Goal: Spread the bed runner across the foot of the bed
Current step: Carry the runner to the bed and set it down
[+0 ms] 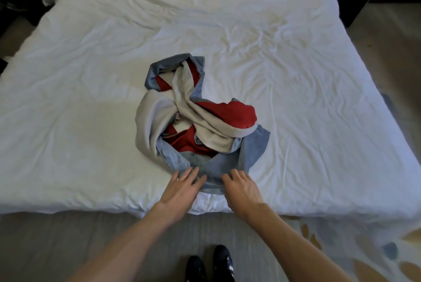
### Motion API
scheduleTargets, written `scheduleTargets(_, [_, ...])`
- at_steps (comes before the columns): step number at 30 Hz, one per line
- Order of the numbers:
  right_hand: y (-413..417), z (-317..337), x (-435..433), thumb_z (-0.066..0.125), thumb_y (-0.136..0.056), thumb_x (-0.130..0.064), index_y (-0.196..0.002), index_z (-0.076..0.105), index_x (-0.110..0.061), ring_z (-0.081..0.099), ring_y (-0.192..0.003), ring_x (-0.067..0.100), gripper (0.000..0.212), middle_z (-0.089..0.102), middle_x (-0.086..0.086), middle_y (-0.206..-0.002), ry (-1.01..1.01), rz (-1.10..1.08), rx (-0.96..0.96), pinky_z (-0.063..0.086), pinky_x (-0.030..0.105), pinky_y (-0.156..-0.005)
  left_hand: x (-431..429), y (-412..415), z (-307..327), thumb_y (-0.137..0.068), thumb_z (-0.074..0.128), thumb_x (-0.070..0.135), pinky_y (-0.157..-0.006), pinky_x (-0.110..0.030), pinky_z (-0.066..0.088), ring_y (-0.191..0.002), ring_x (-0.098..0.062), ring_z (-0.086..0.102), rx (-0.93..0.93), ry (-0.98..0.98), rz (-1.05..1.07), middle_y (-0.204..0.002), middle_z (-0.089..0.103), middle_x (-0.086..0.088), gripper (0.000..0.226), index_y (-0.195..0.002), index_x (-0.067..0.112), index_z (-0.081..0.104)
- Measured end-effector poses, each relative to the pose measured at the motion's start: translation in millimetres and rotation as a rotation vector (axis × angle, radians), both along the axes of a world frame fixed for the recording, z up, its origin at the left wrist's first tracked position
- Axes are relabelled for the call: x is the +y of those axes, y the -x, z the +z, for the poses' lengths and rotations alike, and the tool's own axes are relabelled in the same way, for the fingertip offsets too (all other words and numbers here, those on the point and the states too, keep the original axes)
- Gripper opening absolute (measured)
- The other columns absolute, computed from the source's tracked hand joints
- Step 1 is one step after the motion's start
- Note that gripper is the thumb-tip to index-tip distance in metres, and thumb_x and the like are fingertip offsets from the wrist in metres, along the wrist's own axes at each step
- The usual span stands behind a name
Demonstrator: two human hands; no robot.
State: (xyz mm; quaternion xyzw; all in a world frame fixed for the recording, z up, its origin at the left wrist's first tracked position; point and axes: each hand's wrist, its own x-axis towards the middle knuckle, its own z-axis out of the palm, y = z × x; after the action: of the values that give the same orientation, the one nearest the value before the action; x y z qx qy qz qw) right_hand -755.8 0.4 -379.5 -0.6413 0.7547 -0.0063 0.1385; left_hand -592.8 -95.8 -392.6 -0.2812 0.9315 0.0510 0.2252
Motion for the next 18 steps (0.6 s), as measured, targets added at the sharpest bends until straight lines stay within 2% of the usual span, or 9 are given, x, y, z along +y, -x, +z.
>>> scheduleTargets(3, [-1,11,-20,0.053,-0.084,-0.010,-0.111,0.056,-0.008,0.054,-0.101,0.031,0.027,0.057,0.011,-0.106,0.001,0.007,-0.073,0.042,0.034,-0.088,-13,3,17,-0.098,0.039,0.016,-0.116,-0.045,0.011,-0.146,-0.026,0.006,0.048,-0.001,0.070,-0.159,0.003,-0.013,0.060,-0.151,0.021,0.010])
scheduleTargets(9, [-6,34,-60,0.046,-0.089,-0.013,-0.119,0.052,-0.011,0.052,-0.106,0.029,0.031,0.056,0.010,-0.112,0.115,0.002,-0.155,0.041,0.034,-0.088,-54,8,49,-0.102,0.030,0.028,-0.116,-0.043,0.015,-0.144,-0.027,0.013,0.168,0.058,0.220,-0.157,0.011,-0.013,0.053,-0.151,0.021,0.012])
scheduleTargets(14, [-12,44,-91,0.043,-0.091,-0.013,-0.117,0.052,-0.013,0.051,-0.105,0.026,0.028,0.055,0.008,-0.112,0.143,0.037,-0.189,0.042,0.033,-0.087,-85,2,65,-0.102,0.028,0.029,-0.111,-0.038,0.020,-0.140,-0.023,0.022,0.244,0.113,0.275,-0.154,0.022,-0.011,0.048,-0.149,0.021,0.019])
scheduleTargets(18, [-11,49,-123,0.045,-0.089,-0.011,-0.106,0.053,-0.012,0.051,-0.102,0.027,0.019,0.055,0.008,-0.107,0.148,0.039,-0.174,0.041,0.034,-0.087,-115,-1,64,-0.101,0.030,0.031,-0.109,-0.037,0.026,-0.134,-0.023,0.032,0.283,0.130,0.298,-0.149,0.031,-0.007,0.046,-0.147,0.023,0.025])
